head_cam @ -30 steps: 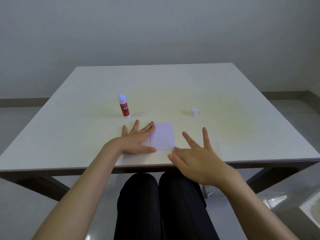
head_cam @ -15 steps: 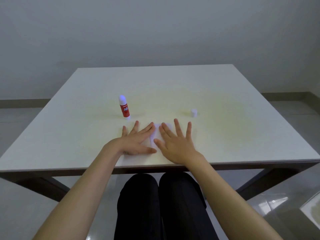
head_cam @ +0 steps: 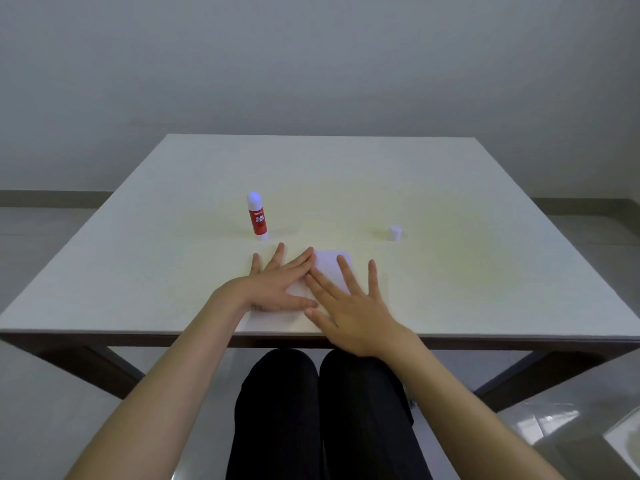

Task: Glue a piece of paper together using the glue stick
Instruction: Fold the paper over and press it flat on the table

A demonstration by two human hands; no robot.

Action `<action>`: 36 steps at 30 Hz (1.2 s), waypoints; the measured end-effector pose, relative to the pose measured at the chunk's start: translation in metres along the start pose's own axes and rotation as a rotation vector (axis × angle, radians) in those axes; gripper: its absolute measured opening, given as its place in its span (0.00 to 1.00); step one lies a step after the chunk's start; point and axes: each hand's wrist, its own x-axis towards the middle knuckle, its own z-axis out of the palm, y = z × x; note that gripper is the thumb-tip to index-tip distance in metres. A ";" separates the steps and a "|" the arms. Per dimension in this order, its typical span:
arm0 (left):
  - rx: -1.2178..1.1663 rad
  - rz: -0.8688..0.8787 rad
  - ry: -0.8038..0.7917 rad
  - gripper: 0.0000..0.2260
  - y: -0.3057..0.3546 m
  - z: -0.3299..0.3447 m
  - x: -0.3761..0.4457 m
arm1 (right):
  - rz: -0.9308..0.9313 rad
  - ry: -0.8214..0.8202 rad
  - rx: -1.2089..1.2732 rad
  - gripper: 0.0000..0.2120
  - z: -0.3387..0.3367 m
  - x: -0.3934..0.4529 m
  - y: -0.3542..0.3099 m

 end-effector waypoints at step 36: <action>-0.029 0.023 0.007 0.40 -0.006 0.003 0.001 | 0.083 -0.047 0.060 0.33 -0.005 -0.007 0.004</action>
